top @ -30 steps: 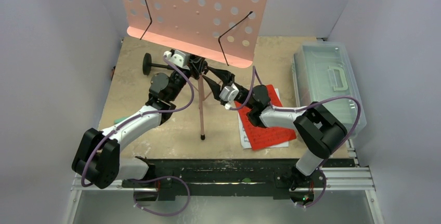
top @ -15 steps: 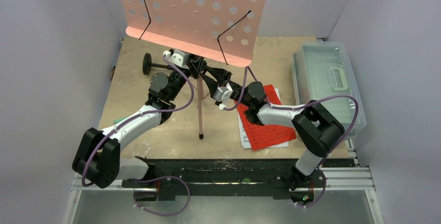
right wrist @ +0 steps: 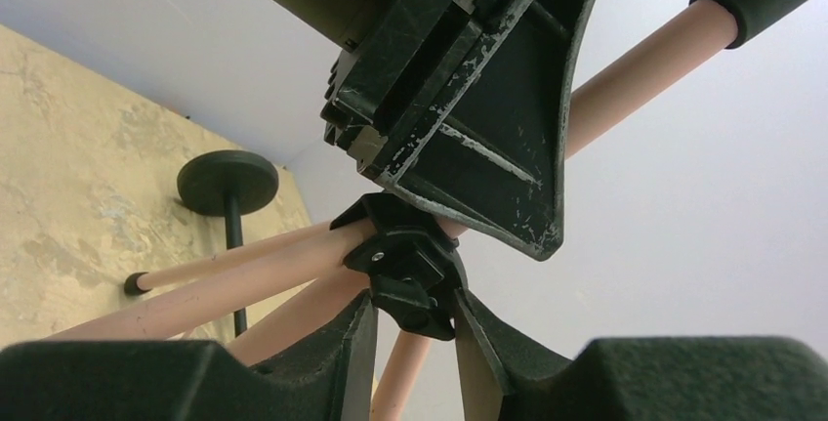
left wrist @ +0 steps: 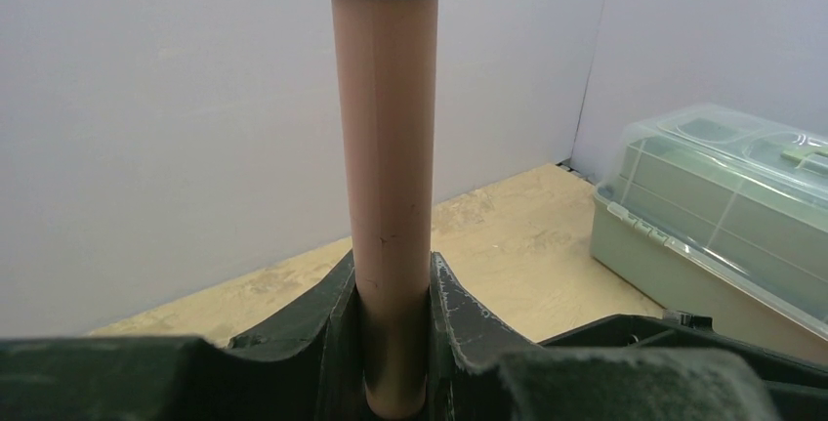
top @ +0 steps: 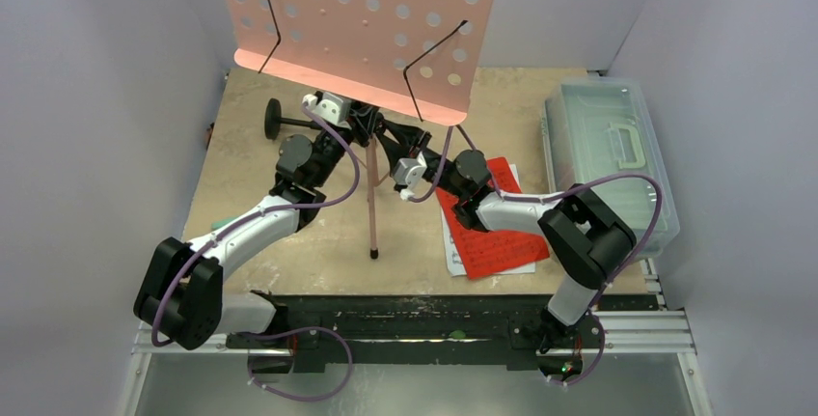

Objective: Set up the instrument practice props

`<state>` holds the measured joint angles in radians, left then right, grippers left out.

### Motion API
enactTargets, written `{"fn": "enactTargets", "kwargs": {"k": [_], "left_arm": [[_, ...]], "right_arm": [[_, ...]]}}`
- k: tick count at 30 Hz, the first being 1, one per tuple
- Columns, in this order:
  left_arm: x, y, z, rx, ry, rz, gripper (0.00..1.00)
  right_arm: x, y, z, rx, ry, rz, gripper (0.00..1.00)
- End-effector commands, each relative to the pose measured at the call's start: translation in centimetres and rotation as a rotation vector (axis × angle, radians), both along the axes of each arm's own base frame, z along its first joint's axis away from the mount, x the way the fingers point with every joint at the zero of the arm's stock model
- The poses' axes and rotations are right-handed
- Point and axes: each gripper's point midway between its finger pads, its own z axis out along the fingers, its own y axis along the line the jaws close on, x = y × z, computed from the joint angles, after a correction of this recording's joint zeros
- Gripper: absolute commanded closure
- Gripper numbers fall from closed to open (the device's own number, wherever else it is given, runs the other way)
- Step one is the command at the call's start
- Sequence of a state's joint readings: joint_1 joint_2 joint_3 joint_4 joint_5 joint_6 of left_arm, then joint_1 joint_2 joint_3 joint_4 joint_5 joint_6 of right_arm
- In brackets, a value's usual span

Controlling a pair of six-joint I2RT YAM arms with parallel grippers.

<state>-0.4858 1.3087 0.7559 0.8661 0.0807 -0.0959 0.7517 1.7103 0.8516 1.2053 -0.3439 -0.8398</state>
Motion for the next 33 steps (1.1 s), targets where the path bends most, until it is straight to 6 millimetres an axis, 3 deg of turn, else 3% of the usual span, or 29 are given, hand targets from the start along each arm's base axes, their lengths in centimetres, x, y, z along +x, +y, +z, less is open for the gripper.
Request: {"fn": "enactTargets", "kwargs": {"k": [1, 3, 5, 10, 16, 21, 23, 27, 30, 33], "left_arm": [[-0.6, -1.1, 1.3, -0.01, -0.003, -0.058, 1.0], [-0.4, -1.0, 1.3, -0.009, -0.003, -0.052, 1.0], [-0.4, -1.1, 1.2, -0.007, -0.002, -0.054, 1.0], [-0.2, -1.0, 0.8, 0.001, 0.007, -0.046, 1.0], [-0.1, -1.1, 0.7, -0.002, 0.01, -0.052, 1.0], [0.0, -1.3, 0.4, -0.004, 0.02, -0.058, 1.0], [0.1, -1.2, 0.3, -0.003, 0.023, -0.056, 1.0], [0.0, -1.2, 0.4, -0.003, 0.022, -0.056, 1.0], [0.1, -1.2, 0.4, 0.001, 0.021, -0.051, 1.0], [0.1, -1.1, 0.4, -0.001, 0.022, -0.05, 1.0]], "right_arm": [[0.7, -0.1, 1.5, 0.039, -0.017, -0.026, 0.67], [0.5, 0.0, 1.6, 0.06, 0.014, -0.01, 0.78], [0.6, 0.1, 1.9, 0.136, 0.107, 0.014, 0.99], [-1.0, 0.1, 2.3, 0.332, 0.366, 0.146, 1.0], [-4.4, -1.2, 4.5, 0.806, 0.819, 0.473, 1.0], [-3.6, -2.3, 3.7, 1.201, 1.266, 0.76, 1.0], [-3.3, -1.5, 3.6, 1.247, 1.447, 0.891, 1.0], [-3.4, -0.5, 5.2, 1.305, 1.637, 1.091, 1.0], [-2.5, -1.6, 5.3, 1.505, 1.801, 1.173, 1.0], [-2.1, -3.4, 5.5, 1.656, 1.859, 1.282, 1.0]]}}
